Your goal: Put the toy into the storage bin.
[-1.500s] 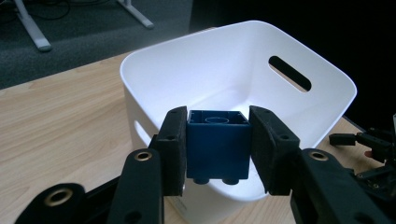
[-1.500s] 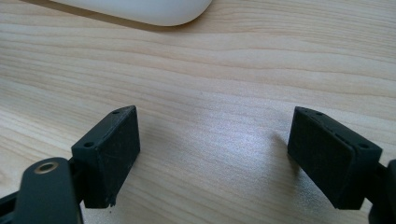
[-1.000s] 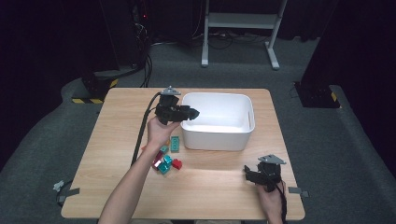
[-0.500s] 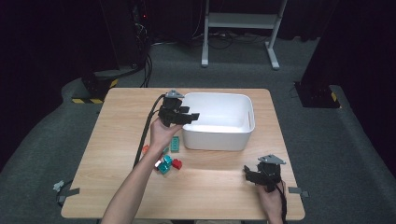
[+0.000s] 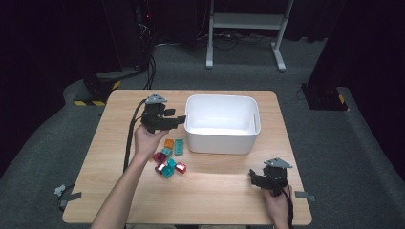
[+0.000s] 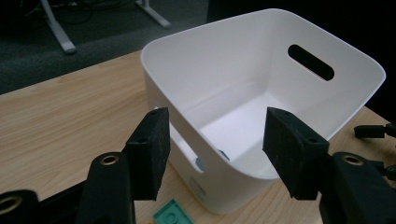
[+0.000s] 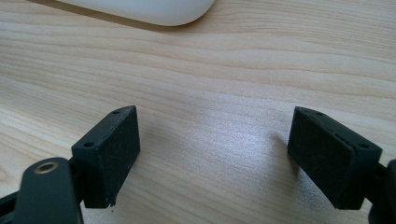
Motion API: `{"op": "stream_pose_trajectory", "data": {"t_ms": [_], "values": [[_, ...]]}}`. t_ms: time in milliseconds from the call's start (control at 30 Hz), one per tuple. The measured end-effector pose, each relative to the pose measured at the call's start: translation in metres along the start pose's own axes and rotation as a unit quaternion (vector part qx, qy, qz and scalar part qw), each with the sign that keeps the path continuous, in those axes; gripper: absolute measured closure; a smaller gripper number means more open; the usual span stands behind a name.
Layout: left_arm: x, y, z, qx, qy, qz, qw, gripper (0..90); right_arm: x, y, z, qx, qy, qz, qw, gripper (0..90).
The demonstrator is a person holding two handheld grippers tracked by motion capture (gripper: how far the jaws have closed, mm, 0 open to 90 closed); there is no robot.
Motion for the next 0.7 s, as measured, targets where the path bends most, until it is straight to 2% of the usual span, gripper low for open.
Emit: {"op": "stream_pose_trajectory", "data": {"t_ms": [167, 267, 500, 700], "values": [[0.009, 0.008, -0.017, -0.011, -0.012, -0.009, 0.9998, 41.3, 0.0, 0.0, 0.0, 0.0, 0.0, 0.0, 1.0, 16.8], [0.016, 0.012, -0.024, -0.031, -0.009, 0.002, 0.9995, 41.0, 0.0, 0.0, 0.0, 0.0, 0.0, 0.0, 1.0, 16.9], [0.034, 0.02, -0.032, -0.051, 0.001, 0.007, 0.9987, 40.3, 0.0, 0.0, 0.0, 0.0, 0.0, 0.001, 1.0, 16.9], [0.054, 0.03, -0.037, -0.064, 0.007, -0.003, 0.9979, 39.6, 0.0, 0.0, 0.0, 0.001, 0.0, 0.001, 1.0, 16.9]]}}
Point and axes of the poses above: each handheld gripper's, and its own axes: z roughly forward along the jaws, x roughly out of its underside, y roughly to its left, the point moved 3 cm from there along z, roughly forward along the jaws, and after that the axes turned 3 degrees about -z, right-handed, at the moved point
